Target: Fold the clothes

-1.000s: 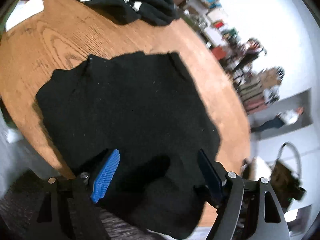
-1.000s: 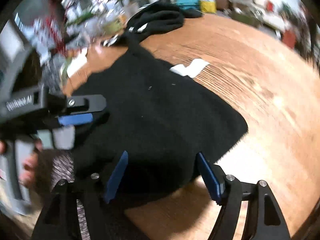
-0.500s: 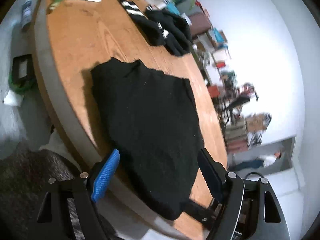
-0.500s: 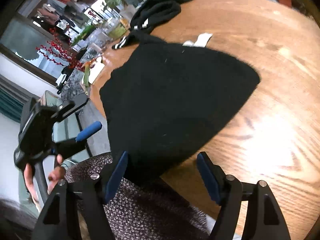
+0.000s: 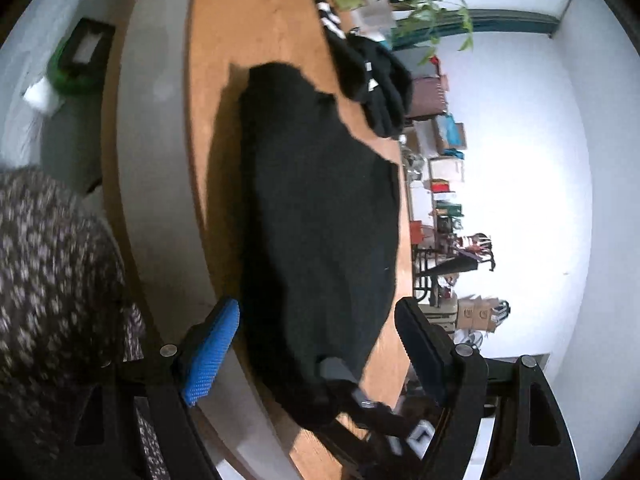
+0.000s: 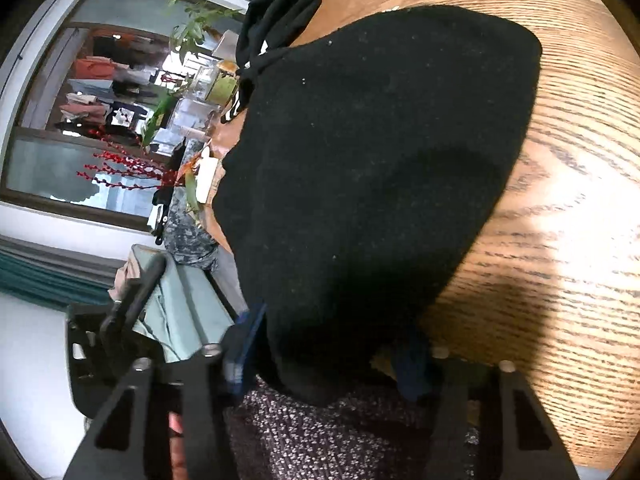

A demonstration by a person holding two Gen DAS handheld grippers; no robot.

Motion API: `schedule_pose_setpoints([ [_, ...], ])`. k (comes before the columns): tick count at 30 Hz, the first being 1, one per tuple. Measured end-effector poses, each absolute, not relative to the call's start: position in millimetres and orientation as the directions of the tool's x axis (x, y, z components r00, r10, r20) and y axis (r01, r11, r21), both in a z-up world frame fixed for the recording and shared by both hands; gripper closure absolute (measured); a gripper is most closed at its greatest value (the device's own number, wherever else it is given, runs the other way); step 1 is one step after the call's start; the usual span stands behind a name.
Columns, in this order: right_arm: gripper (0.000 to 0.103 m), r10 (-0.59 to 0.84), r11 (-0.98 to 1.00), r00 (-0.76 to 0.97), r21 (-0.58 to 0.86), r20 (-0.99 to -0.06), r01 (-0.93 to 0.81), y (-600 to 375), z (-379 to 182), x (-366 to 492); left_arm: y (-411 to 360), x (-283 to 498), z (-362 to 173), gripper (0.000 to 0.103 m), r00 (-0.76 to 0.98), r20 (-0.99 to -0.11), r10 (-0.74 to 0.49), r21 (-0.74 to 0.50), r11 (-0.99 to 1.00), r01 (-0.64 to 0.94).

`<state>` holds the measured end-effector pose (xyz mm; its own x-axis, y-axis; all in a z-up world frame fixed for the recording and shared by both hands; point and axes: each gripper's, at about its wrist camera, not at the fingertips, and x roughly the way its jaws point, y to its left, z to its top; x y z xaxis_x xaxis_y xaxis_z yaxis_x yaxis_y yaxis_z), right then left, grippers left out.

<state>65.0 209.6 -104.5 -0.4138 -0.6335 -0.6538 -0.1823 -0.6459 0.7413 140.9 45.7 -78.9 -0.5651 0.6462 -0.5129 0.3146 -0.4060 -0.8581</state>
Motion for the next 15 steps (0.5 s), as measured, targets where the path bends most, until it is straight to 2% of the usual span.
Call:
schedule_pose_setpoints([
  [7,0.054,-0.648,-0.618,-0.497,0.780,-0.577,-0.100,222.8,-59.6,67.0,49.6,130.1,-82.8,0.022,-0.612,-0.480,0.629,-0.875,-0.296,0.382],
  [15,0.053,-0.684,-0.563,-0.503,0.821,-0.529,-0.097,236.7,-53.6,77.7,80.1,106.8,-94.0,0.020,-0.587,-0.444,0.677,-0.883,-0.218,0.416],
])
